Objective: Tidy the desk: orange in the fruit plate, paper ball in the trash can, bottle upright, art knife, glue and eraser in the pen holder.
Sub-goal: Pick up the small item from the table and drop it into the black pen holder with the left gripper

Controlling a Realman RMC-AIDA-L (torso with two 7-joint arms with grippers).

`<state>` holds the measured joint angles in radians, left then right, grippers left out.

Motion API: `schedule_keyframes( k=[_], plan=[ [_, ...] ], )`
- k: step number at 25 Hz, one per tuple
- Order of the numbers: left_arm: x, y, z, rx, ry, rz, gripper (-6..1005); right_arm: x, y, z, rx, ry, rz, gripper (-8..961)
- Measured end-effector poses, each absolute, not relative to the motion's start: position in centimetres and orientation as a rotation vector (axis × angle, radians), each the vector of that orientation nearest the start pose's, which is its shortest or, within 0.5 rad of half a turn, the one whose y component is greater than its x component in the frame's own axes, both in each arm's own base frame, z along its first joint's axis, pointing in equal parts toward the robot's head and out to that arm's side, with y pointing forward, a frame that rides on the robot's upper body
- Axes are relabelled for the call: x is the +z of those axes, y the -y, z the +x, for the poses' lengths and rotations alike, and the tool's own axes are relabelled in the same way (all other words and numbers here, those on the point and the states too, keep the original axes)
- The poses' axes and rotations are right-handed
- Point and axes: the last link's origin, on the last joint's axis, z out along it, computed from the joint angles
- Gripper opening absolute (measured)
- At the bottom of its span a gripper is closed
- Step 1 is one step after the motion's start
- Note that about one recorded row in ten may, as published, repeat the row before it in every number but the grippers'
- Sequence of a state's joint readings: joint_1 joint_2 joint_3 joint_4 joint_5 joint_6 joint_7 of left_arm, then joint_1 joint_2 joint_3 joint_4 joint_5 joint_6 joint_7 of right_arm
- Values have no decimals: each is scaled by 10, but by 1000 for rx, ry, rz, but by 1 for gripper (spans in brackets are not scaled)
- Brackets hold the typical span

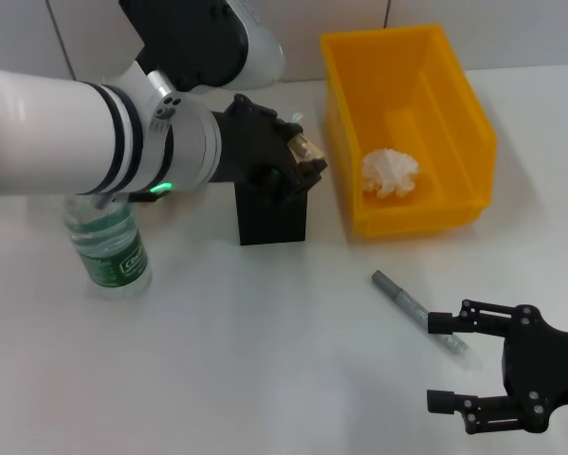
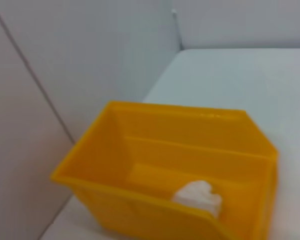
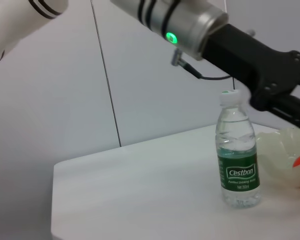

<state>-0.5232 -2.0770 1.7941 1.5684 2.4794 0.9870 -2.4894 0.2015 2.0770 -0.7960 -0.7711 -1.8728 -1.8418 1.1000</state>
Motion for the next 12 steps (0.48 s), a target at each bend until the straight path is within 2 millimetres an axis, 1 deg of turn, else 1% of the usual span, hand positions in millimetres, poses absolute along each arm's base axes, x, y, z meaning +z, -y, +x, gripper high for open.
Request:
schedule_keyframes(
  k=[2, 3, 5, 7, 9, 12],
  plan=[
    [-52, -358, -79, -17, 183, -2589, 422, 15, -222, 303, 836, -377, -2789, 817],
    [-52, -358, -79, -17, 183, -2589, 422, 15, -222, 303, 836, -376, -2789, 817],
    [-56, -367, -83, -18, 184, -2567, 423, 15, -223, 302, 835, -374, -2790, 817],
    [-56, -367, -83, -18, 184, -2567, 424, 15, -223, 302, 836, -374, -2791, 817],
    [-61, -376, -89, -2, 179, -2549, 426, 15, -223, 302, 837, -374, -2791, 817],
    [-63, -381, -94, 6, 196, -2538, 428, 15, -223, 302, 838, -374, -2792, 817]
  ],
)
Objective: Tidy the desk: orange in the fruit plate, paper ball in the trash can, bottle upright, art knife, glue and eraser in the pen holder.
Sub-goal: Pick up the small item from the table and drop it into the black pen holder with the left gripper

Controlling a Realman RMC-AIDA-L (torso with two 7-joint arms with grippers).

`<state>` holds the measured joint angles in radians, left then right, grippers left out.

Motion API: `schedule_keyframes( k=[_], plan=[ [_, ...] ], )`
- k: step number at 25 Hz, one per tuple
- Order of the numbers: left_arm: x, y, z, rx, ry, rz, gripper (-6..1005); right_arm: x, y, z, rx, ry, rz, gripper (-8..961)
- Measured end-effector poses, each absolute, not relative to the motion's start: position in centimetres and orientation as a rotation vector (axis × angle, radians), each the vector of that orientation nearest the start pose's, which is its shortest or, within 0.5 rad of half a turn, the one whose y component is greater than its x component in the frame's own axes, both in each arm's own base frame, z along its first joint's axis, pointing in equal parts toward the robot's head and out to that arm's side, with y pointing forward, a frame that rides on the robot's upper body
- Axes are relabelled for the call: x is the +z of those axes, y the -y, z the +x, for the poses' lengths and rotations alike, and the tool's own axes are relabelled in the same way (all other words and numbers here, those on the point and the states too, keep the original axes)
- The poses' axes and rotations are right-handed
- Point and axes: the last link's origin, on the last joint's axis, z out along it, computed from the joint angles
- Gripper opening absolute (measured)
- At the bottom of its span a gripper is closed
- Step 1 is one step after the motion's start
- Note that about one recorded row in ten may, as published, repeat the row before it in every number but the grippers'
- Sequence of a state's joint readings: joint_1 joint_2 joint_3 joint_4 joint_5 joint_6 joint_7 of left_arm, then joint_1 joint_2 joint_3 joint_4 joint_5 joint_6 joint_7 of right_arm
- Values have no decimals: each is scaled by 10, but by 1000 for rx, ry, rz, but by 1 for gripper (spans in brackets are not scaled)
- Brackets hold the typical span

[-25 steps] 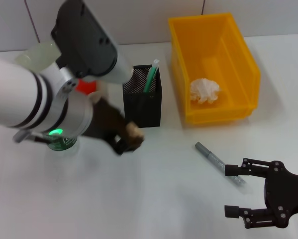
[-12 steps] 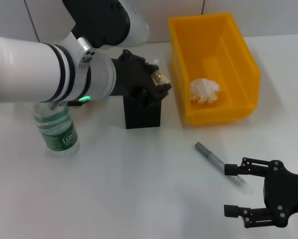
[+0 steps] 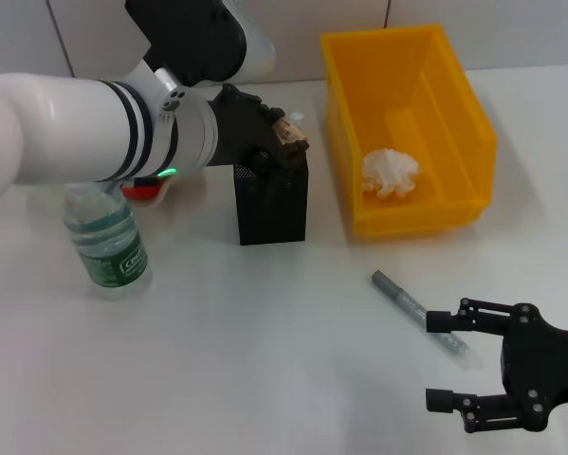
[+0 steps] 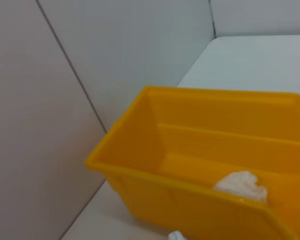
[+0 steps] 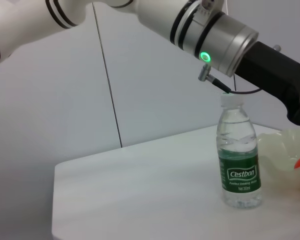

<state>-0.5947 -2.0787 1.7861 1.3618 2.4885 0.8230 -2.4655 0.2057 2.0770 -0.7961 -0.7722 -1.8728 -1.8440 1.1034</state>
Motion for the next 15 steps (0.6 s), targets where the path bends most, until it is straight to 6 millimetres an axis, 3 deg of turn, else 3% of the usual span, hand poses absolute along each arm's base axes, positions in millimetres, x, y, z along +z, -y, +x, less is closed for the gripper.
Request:
schedule_keyframes(
  k=[15],
  plan=[
    [-64, -387, -100, 7, 223, -2518, 439, 15, -223, 302, 839, -373, -2793, 816]
  ],
)
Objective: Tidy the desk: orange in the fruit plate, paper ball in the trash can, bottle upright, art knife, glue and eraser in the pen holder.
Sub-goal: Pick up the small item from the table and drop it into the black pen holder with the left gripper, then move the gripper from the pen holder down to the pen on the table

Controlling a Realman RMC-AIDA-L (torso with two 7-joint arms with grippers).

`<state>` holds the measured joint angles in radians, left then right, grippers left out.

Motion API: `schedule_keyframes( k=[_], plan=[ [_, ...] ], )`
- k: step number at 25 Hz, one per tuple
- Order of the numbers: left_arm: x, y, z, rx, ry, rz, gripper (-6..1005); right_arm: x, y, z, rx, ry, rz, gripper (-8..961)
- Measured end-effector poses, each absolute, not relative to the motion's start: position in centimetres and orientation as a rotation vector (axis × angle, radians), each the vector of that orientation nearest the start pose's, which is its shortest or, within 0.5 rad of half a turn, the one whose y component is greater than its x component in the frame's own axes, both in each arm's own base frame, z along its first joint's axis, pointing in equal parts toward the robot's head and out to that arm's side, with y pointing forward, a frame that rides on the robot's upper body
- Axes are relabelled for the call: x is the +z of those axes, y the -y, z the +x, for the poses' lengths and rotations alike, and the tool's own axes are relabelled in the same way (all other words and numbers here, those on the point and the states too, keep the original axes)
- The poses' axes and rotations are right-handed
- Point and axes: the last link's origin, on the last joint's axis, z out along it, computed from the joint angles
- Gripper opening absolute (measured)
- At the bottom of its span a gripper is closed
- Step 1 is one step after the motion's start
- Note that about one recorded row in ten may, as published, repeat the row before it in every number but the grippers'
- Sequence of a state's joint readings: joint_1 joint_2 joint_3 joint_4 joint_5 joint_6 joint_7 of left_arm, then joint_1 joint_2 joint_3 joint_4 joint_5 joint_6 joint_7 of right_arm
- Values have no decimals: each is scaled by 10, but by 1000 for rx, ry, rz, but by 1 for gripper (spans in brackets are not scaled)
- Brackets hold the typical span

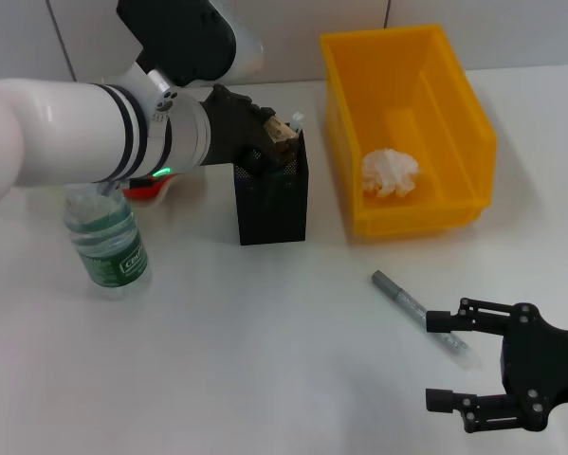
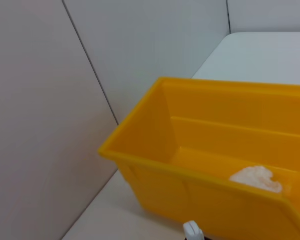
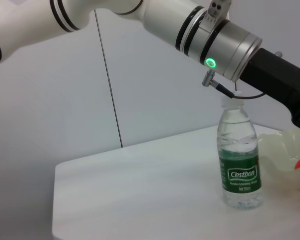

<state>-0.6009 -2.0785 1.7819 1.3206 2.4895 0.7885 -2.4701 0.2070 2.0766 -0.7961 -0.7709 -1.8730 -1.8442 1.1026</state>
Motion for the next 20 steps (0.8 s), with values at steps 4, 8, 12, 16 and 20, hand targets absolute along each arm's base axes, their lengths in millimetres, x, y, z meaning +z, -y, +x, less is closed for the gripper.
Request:
schedule_keyframes(
  k=[4, 8, 12, 16, 20],
  plan=[
    [-64, -387, -102, 2, 232, -2518, 442, 15, -223, 302, 838, -371, -2793, 816],
    [-64, -386, -102, 8, 226, -2519, 445, 15, -223, 302, 838, -371, -2792, 816],
    [-65, -386, -102, 16, 223, -2523, 448, 15, -223, 302, 838, -372, -2792, 816],
    [-63, -386, -101, 11, 226, -2524, 626, 15, -223, 302, 838, -374, -2791, 816],
    [-59, -383, -97, -13, 214, -2519, 718, 15, -222, 302, 837, -377, -2790, 816]
  ],
)
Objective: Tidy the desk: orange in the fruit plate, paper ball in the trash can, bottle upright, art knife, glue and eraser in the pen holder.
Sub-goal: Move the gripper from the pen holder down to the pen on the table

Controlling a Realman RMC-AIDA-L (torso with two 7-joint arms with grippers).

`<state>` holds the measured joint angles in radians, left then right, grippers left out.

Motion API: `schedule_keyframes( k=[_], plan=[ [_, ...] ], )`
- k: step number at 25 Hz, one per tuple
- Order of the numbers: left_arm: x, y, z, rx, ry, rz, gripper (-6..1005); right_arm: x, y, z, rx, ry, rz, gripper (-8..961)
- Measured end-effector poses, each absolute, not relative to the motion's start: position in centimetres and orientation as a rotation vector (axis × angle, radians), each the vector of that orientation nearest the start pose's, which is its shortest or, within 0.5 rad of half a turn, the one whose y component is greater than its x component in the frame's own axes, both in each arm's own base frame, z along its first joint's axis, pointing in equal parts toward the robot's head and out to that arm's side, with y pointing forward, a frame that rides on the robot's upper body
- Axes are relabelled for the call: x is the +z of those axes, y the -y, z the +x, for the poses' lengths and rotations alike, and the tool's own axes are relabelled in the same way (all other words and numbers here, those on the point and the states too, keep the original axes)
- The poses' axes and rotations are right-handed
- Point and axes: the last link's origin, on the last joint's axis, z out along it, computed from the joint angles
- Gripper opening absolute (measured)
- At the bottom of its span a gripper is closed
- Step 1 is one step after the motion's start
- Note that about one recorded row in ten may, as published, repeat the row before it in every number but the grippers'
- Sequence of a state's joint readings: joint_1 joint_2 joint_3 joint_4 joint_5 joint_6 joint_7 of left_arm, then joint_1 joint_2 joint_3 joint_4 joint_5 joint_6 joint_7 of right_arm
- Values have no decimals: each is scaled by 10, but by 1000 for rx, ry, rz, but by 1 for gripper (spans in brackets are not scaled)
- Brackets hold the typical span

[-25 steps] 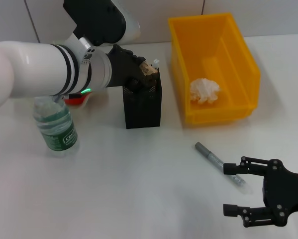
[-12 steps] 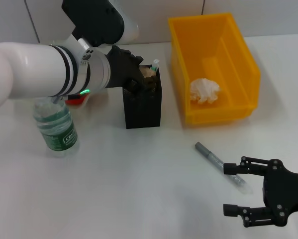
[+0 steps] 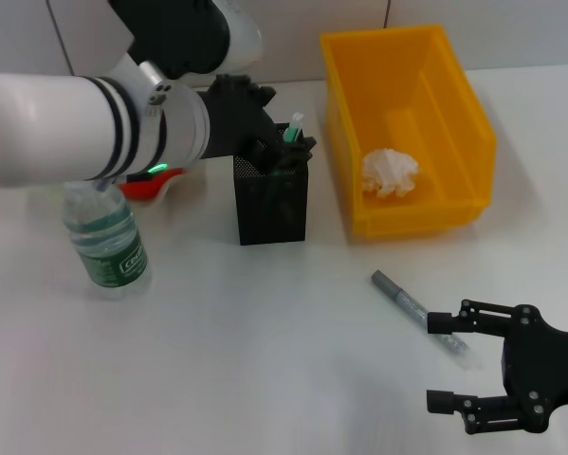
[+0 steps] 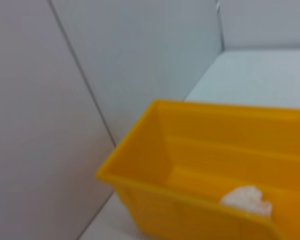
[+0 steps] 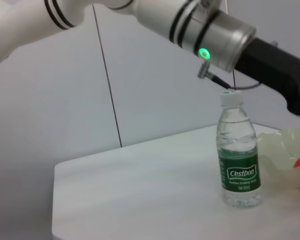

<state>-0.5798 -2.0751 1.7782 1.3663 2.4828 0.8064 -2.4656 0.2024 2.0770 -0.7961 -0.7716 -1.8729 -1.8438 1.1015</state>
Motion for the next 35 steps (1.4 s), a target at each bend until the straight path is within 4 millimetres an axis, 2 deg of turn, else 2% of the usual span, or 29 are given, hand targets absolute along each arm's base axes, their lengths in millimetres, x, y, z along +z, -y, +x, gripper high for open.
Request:
schedule_keyframes(
  k=[1, 2, 5, 7, 8, 11, 13, 15, 16, 19, 20, 21, 23, 24, 26, 28, 30, 31, 32, 35],
  plan=[
    [-49, -371, -85, -97, 162, -2526, 741, 15, -222, 302, 837, -377, -2790, 816],
    [-49, -371, -85, -97, 162, -2526, 746, 15, -222, 302, 837, -377, -2790, 816],
    [-33, -347, -70, -278, 60, -2548, 761, 15, -222, 302, 838, -378, -2790, 816],
    [-25, -335, -66, -353, -5, -2550, 772, 16, -222, 303, 838, -378, -2787, 816],
    [-21, -327, -66, -400, -48, -2550, 777, 16, -222, 303, 838, -377, -2785, 816],
    [-19, -323, -65, -434, -70, -2547, 792, 18, -224, 302, 843, -373, -2775, 816],
    [-8, -307, -74, -601, -96, -2546, 792, 20, -224, 302, 853, -371, -2767, 816],
    [-8, -307, -74, -601, -96, -2546, 791, 22, -224, 302, 863, -368, -2760, 816],
    [1, -299, -90, -741, -80, -2583, 791, 23, -224, 302, 864, -367, -2756, 816],
    [10, -294, -112, -890, -76, -2612, 790, 25, -225, 303, 866, -368, -2741, 816],
    [10, -294, -112, -890, -76, -2612, 790, 26, -225, 304, 865, -368, -2736, 816],
    [15, -288, -133, -1005, -103, -2629, 790, 27, -225, 304, 866, -369, -2732, 816],
    [17, -283, -151, -1057, -132, -2636, 789, 28, -225, 305, 865, -371, -2726, 816],
    [14, -279, -172, -1079, -159, -2633, 789, 28, -225, 305, 865, -372, -2723, 816],
    [14, -279, -172, -1079, -159, -2633, 788, 31, -225, 306, 864, -375, -2708, 816],
    [0, -269, -209, -1092, -125, -2637, 788, 35, -226, 308, 860, -376, -2683, 816],
    [0, -269, -209, -1092, -125, -2637, 788, 43, -226, 310, 864, -385, -2657, 816],
    [-6, -267, -220, -1085, -91, -2640, 787, 47, -226, 310, 866, -388, -2644, 816],
    [-24, -259, -250, -1027, 15, -2653, 787, 54, -226, 309, 869, -393, -2635, 816],
    [-31, -256, -259, -1005, 59, -2658, 786, 73, -229, 303, 842, -445, -2631, 816]
  ],
)
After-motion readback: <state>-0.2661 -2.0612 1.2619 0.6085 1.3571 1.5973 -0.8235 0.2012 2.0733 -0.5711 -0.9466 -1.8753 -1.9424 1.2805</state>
